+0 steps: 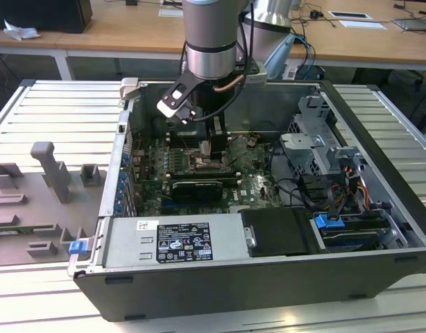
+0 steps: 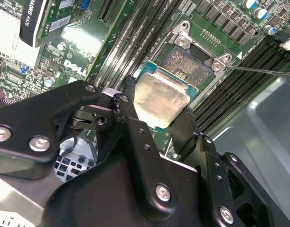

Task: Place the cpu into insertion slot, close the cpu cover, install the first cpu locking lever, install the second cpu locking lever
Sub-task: 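Place the cpu into insertion slot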

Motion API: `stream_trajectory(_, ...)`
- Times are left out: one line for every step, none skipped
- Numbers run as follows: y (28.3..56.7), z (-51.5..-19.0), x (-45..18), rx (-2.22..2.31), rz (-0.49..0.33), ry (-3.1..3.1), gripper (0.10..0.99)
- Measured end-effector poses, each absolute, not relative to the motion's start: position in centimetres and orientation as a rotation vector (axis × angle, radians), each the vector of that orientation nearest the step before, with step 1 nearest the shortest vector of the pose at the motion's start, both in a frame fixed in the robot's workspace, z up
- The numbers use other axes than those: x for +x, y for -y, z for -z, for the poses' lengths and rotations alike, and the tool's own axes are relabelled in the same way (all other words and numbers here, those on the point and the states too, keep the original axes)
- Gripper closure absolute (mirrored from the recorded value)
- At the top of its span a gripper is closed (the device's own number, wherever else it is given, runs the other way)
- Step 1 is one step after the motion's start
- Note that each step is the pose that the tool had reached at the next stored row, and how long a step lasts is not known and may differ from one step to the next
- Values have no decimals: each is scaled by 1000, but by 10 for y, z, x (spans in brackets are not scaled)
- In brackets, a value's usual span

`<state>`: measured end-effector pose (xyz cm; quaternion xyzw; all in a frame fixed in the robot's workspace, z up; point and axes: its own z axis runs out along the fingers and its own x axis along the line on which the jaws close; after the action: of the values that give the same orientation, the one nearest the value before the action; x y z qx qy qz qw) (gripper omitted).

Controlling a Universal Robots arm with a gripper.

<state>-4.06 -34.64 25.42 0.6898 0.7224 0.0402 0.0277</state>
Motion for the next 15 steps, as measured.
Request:
stream_trajectory(346,-253,-41,2130,-124,-2230,545)
stream_trajectory(346,-253,-41,2130,-123,-2230,545)
stream_trajectory(346,-253,-41,2130,-124,-2230,545)
stream_trajectory(346,-252,-41,2129,-125,-2230,545)
stream_trajectory(346,-251,-41,2129,-126,-2229,545)
stream_trajectory(346,-248,-44,2129,-126,-2229,545)
stream_trajectory(346,-247,-46,2129,-126,-2229,545)
stream_trajectory(345,-246,-47,2129,-126,-2229,545)
stream_trajectory(343,-244,-48,2129,-126,-2229,545)
stream_trajectory(341,-243,-48,2129,-126,-2229,545)
stream_trajectory(336,-239,-48,2131,-125,-2227,545)
stream_trajectory(335,-237,-48,2137,-125,-2220,545)
stream_trajectory(334,-235,-48,2143,-125,-2214,545)
stream_trajectory(333,-234,-48,2148,-124,-2210,545)
stream_trajectory(332,-232,-48,2149,-124,-2208,545)
